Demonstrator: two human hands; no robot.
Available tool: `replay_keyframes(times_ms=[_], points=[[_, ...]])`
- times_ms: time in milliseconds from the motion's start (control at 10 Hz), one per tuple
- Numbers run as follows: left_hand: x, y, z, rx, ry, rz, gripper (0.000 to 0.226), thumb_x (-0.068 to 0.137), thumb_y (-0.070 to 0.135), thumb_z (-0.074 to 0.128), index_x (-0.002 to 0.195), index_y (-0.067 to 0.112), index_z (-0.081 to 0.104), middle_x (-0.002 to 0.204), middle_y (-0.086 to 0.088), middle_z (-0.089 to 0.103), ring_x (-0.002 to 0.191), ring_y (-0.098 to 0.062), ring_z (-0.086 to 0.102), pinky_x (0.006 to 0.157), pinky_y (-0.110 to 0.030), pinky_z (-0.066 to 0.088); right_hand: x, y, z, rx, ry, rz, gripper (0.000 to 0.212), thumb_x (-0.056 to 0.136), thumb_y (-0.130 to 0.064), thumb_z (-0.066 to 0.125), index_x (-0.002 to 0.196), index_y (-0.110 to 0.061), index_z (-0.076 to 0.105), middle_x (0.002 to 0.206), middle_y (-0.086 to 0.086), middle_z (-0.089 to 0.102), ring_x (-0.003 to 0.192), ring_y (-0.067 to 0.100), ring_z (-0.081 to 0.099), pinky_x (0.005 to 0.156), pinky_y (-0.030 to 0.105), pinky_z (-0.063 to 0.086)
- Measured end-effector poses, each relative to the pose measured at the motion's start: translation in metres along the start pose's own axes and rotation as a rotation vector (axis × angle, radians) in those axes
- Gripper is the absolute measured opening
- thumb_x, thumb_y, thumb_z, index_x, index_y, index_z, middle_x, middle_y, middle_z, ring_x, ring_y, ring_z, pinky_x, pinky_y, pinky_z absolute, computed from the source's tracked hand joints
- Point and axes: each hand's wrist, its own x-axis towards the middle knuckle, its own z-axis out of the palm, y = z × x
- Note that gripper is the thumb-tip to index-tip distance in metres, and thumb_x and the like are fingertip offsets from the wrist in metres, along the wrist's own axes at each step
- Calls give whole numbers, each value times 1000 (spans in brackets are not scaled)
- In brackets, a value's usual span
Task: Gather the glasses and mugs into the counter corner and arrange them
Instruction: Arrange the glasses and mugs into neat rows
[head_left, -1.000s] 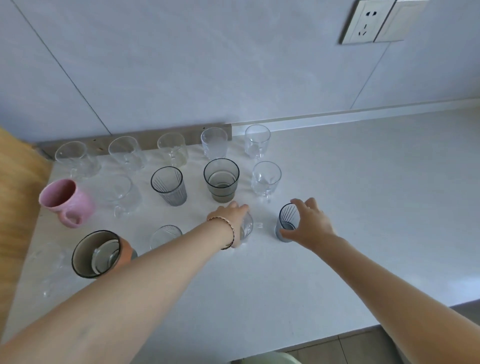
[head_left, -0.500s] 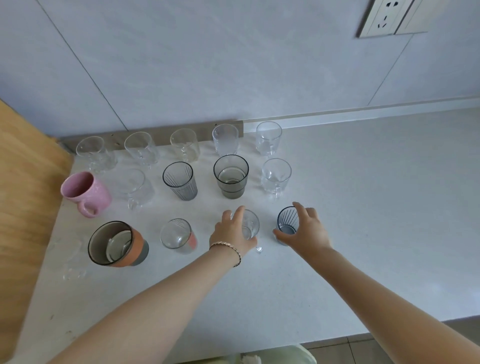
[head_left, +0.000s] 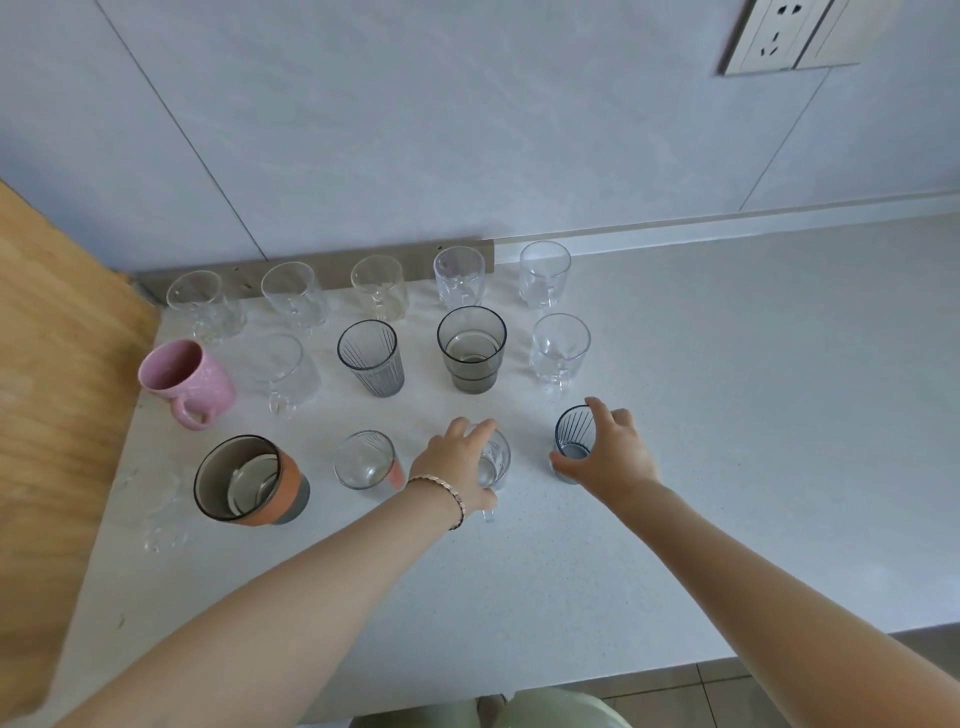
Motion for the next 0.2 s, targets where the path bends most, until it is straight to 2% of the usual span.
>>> replay_keyframes(times_ms=[100,200], points=[[0,1,-1,15,-13,3,83,77,25,67,145,30,19,150,-4,23,123,-31,44,93,-39,48,-2,-2,-2,-28,-18,42,87,77,-43,69,147,-23,21,137,8,38,114,30,56,85,40,56],[-7,4,-9,40,-52,0,85,80,31,64,147,33,12,158,-3,8,137,-30,32,103,-41,40,-9,-9,-9,-176,-17,15,90,78,-50,66,149,-23,16,142,8,34,128,28,41,99,40,47]])
